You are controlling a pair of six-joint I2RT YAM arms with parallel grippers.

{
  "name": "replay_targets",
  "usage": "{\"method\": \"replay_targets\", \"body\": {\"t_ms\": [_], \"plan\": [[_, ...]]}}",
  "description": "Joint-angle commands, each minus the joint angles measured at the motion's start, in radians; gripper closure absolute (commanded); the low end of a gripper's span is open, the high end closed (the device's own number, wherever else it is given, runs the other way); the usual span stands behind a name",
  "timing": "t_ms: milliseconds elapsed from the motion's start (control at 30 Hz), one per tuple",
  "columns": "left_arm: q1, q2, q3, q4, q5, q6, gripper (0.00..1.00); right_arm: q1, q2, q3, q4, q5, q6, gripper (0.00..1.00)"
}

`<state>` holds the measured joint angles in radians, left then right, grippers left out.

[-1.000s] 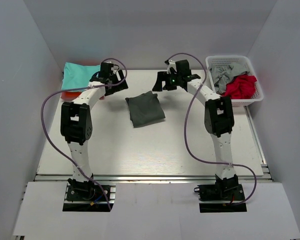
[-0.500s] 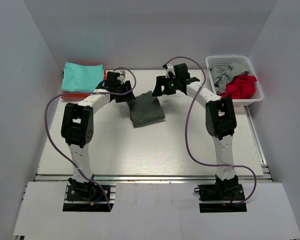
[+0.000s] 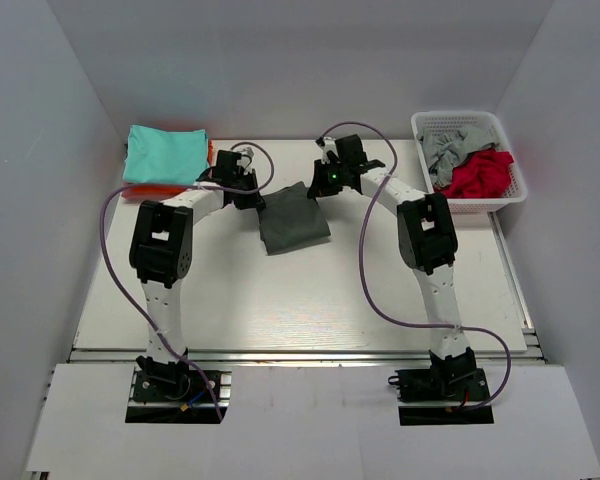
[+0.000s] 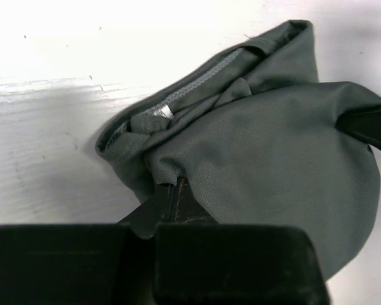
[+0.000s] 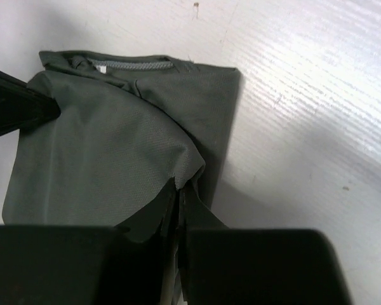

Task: Fold and stack the t-shirts
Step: Fold the long partially folded tshirt into a neat square

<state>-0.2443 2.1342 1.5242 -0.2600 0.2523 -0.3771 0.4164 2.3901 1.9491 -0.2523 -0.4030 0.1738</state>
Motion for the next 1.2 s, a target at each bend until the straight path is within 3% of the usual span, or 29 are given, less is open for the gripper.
{"method": "replay_targets", "body": {"t_ms": [0, 167, 333, 533, 667, 833, 867, 900, 933, 967, 1000, 1033, 1100, 1133, 1167], "plan": [[0.002, -0.135, -0.059, 0.082, 0.035, 0.015, 1.0, 0.01, -0.1, -0.039, 0.058, -0.016, -0.019, 0.95], [0.002, -0.299, -0.22, 0.185, 0.01, 0.024, 1.0, 0.021, -0.207, -0.137, 0.128, -0.025, -0.036, 0.98], [0.002, -0.393, -0.28, 0.203, -0.033, 0.024, 1.0, 0.021, -0.232, -0.174, 0.171, -0.014, -0.031, 0.98], [0.025, -0.344, -0.292, 0.203, -0.042, 0.006, 1.0, 0.022, -0.115, -0.058, 0.148, -0.037, -0.022, 0.95], [0.025, -0.274, -0.243, 0.232, -0.165, -0.02, 1.0, 0.021, -0.02, -0.018, 0.276, -0.02, 0.007, 0.95], [0.045, -0.12, -0.115, 0.18, -0.248, -0.037, 1.0, 0.013, 0.104, 0.106, 0.301, 0.009, 0.043, 0.74], [0.045, -0.102, -0.098, 0.164, -0.248, -0.037, 1.0, 0.015, 0.112, 0.123, 0.306, 0.013, 0.043, 0.67], [0.054, -0.086, -0.06, 0.151, -0.248, -0.046, 1.0, 0.015, 0.121, 0.131, 0.308, 0.012, 0.043, 0.49], [0.054, -0.073, -0.043, 0.125, -0.26, -0.046, 0.97, 0.012, 0.123, 0.139, 0.308, 0.006, 0.039, 0.44], [0.054, -0.06, -0.027, 0.116, -0.269, -0.046, 0.88, 0.012, 0.118, 0.139, 0.312, 0.009, 0.042, 0.39], [0.054, -0.048, -0.007, 0.107, -0.269, -0.046, 0.76, 0.012, 0.107, 0.137, 0.309, 0.006, 0.036, 0.27], [0.054, -0.048, -0.007, 0.107, -0.269, -0.046, 0.48, 0.013, 0.097, 0.136, 0.308, 0.009, 0.036, 0.21], [0.063, -0.057, -0.007, 0.116, -0.269, -0.046, 0.38, 0.013, 0.063, 0.116, 0.303, 0.018, 0.015, 0.11], [0.063, -0.071, -0.007, 0.099, -0.269, -0.046, 0.22, 0.012, 0.029, 0.11, 0.3, 0.02, 0.013, 0.11], [0.063, -0.071, -0.007, 0.087, -0.269, -0.046, 0.19, 0.012, 0.017, 0.103, 0.286, 0.023, 0.009, 0.11]]}}
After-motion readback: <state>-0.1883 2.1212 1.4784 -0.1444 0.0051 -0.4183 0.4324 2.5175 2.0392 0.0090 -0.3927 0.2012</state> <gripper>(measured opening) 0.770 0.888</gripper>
